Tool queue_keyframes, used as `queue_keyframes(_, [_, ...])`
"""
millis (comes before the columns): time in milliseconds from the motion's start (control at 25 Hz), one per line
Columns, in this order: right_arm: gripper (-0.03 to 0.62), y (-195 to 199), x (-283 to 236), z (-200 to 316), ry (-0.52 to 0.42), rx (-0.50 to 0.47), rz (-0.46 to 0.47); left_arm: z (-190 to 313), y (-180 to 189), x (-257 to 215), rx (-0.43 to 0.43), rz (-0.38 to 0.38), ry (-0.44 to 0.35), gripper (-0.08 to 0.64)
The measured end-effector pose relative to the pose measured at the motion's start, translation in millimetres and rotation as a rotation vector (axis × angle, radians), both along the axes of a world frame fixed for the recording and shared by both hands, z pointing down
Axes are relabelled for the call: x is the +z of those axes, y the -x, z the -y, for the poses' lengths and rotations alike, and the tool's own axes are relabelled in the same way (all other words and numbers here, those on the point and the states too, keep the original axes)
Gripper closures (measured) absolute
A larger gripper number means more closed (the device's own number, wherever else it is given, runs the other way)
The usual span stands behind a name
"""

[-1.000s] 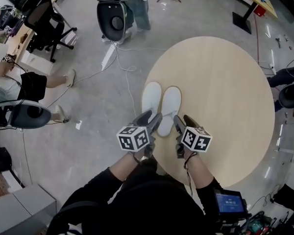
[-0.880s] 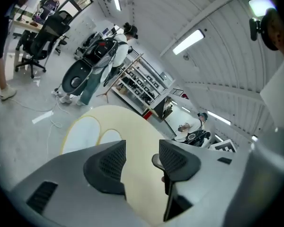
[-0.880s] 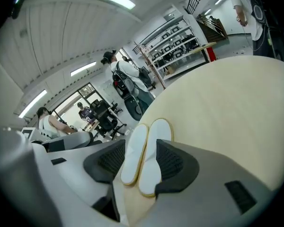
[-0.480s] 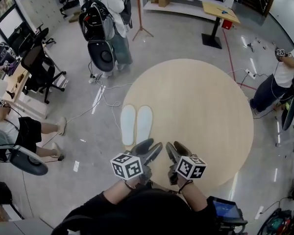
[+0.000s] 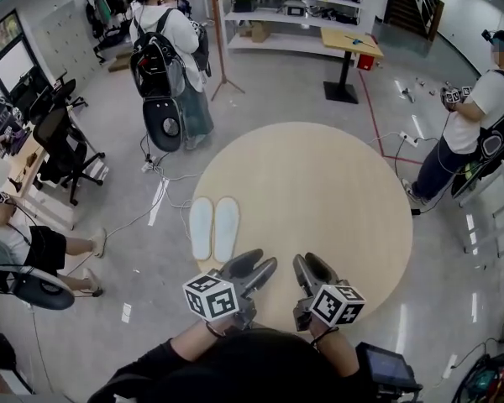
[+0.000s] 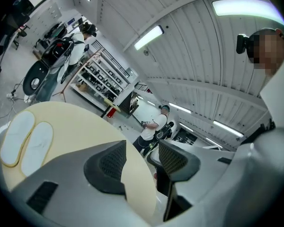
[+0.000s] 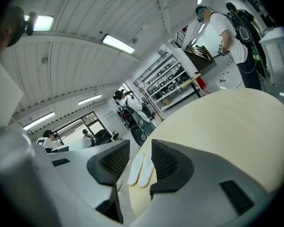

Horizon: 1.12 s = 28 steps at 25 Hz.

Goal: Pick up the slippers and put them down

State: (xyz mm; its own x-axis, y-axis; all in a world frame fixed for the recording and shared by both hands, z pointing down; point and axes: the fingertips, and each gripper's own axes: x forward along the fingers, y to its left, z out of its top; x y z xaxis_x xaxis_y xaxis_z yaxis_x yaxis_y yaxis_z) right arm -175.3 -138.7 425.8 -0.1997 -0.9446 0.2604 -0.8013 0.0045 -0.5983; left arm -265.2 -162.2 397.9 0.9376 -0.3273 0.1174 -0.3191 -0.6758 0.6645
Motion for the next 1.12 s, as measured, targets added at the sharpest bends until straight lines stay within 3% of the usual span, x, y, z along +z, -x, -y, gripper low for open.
queue_keyframes(120, [0.446,6,-20,-22,-0.052,-0.015,-0.045,-30,-4,-9,0.032,-0.014,-0.036,0.331])
queue_keyframes(280, [0.460,-22,-38,-48,-0.097,-0.030,-0.105,-61,-40,-15,0.052,-0.007,-0.059,0.331])
queue_keyframes(520, [0.518,-47,-39,-92,-0.117,-0.062,-0.117,-105,-77,-10,0.070,0.017,-0.037,0.331])
queue_keyframes(800, [0.528,-67,-28,-137,-0.134,-0.061,-0.173,-147,-105,13,0.108,0.073,0.010,0.331])
queue_keyframes(920, [0.528,-67,-42,-146,-0.186,-0.045,-0.231,-155,-109,12,0.128,0.075,0.009,0.331])
queue_keyframes(1000, [0.538,-65,-59,-149,-0.239,-0.033,-0.292,-154,-109,3,0.138,0.073,-0.025,0.331])
queue_keyframes(1120, [0.563,-60,-77,-147,-0.288,-0.025,-0.349,-148,-108,-19,0.137,0.068,-0.145,0.331])
